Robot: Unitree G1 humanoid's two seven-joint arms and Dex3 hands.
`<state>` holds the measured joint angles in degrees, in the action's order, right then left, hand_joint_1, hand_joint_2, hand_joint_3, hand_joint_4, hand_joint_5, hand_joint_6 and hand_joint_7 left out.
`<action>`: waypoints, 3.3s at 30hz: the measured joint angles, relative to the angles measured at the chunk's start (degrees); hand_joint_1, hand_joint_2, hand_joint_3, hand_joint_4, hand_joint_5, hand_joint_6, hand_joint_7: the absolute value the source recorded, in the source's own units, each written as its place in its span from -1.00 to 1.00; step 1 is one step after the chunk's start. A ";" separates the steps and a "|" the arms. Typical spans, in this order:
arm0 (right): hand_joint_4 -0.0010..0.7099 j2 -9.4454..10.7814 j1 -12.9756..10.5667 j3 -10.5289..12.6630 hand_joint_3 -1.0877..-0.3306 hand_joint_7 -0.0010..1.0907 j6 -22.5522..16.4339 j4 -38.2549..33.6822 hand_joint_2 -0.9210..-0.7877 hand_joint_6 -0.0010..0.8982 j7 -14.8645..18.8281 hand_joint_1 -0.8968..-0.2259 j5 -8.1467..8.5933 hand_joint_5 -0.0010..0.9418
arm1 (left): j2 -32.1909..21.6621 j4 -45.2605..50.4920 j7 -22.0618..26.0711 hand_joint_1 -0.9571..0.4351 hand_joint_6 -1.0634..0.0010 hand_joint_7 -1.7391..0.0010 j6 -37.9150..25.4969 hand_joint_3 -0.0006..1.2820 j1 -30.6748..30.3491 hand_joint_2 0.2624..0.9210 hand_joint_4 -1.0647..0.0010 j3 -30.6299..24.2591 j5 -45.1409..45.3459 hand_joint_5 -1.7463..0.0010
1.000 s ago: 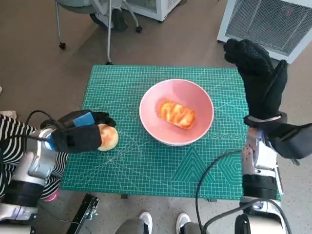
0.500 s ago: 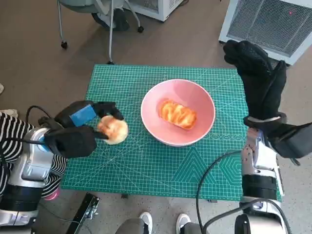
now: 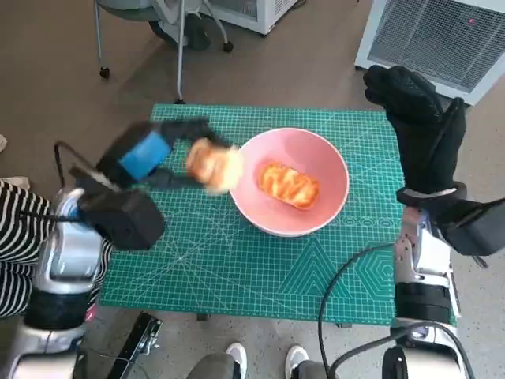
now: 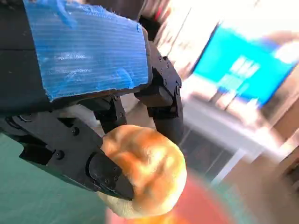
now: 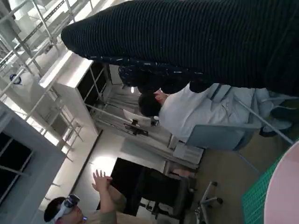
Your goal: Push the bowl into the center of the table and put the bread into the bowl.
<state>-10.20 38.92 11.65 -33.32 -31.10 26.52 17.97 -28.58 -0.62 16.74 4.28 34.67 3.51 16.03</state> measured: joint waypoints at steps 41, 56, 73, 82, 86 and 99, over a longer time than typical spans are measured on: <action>-0.51 -1.12 -1.85 0.65 0.06 -0.09 -0.45 3.89 -1.00 -0.89 -1.91 -0.40 -0.69 -1.00 | 9.86 -26.84 7.17 -0.39 0.85 1.00 4.98 -0.98 13.72 0.94 0.96 12.22 4.10 1.00; -0.55 -2.73 -2.09 0.65 0.05 -0.10 -0.24 6.31 -1.00 -0.93 -2.75 -0.45 -2.45 -1.00 | 14.04 -27.79 7.28 -0.56 0.94 0.99 14.72 -0.57 12.17 1.00 1.00 0.77 -13.43 1.00; -0.54 -1.92 -1.83 -1.16 0.01 -0.10 -1.84 5.04 -1.00 -0.93 -8.35 -0.53 -7.56 -0.98 | 23.80 -31.98 10.11 -0.60 0.97 0.98 28.91 -0.10 11.21 1.00 1.00 -6.51 -28.73 1.00; -0.53 -1.31 -1.40 -1.88 0.03 -0.10 -3.56 3.70 -1.00 -0.93 -9.93 -0.60 -9.21 -0.98 | 24.89 -33.32 11.41 -0.64 1.00 1.00 32.27 -0.06 10.01 1.00 1.00 -7.42 -30.10 1.00; -0.52 -1.19 -0.96 -2.02 0.03 -0.11 -4.37 3.24 -1.00 -0.94 -10.15 -0.61 -9.28 -0.98 | 25.40 -34.86 12.36 -0.66 1.00 1.00 33.51 -0.09 9.87 1.00 1.00 -8.52 -31.87 1.00; -0.52 -1.45 0.36 -2.13 0.04 -0.11 -5.79 2.65 -1.00 -0.94 -10.34 -0.62 -9.33 -0.98 | 26.27 -40.38 14.45 -0.65 0.98 0.99 39.22 -0.12 9.76 1.00 1.00 -11.05 -33.13 1.00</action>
<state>-11.65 39.28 9.52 -39.11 -28.45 16.19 8.63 -2.31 -41.00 31.19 43.50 44.43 -7.54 -17.11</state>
